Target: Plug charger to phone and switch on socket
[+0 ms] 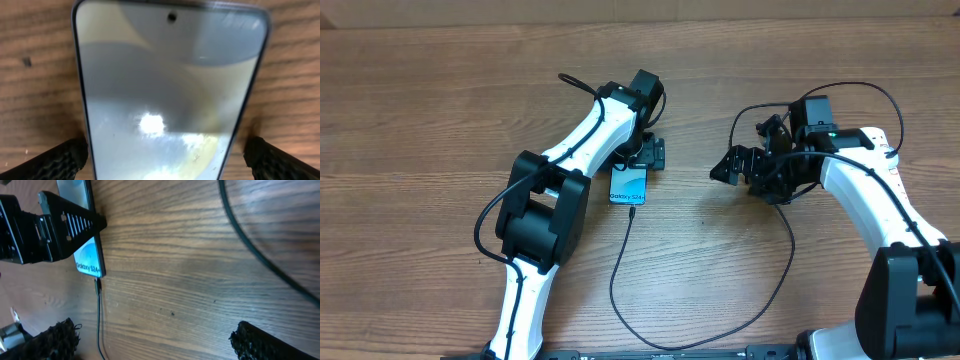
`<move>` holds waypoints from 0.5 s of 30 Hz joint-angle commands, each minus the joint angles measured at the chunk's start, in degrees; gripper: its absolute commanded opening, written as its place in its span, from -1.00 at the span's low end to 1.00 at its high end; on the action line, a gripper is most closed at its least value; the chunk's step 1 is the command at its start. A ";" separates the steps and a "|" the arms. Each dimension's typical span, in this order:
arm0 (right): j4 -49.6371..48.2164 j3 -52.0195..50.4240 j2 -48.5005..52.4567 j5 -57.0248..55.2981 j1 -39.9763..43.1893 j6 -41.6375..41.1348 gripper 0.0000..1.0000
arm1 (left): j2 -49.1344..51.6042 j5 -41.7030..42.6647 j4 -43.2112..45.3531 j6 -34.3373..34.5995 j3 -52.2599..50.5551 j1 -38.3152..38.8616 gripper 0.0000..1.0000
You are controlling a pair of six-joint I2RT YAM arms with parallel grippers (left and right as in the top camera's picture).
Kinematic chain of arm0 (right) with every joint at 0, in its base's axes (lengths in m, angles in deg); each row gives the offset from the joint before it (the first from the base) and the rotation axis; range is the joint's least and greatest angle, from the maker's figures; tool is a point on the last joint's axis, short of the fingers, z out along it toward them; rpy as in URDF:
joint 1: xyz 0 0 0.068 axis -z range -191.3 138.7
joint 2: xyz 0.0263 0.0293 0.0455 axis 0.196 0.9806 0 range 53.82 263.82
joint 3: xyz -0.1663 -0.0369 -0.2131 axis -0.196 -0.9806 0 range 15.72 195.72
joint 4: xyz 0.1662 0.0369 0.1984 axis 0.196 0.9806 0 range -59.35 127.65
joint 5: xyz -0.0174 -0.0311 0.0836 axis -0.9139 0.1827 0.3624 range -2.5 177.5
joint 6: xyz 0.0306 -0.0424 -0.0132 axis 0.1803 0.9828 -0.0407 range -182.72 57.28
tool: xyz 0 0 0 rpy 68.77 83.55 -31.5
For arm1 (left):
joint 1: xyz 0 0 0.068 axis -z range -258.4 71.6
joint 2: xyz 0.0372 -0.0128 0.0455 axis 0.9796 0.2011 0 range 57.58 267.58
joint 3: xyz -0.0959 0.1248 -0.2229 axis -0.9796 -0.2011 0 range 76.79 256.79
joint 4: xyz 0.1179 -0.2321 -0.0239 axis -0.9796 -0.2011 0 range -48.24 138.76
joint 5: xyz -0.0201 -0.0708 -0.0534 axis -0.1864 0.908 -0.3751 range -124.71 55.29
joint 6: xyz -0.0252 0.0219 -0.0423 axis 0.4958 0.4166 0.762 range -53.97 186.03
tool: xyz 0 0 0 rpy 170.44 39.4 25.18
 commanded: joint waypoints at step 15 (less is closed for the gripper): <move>-3.41 -3.10 0.28 -0.35 -2.82 -4.87 1.00 | 1.29 -0.33 -0.79 -2.71 0.07 0.55 0.42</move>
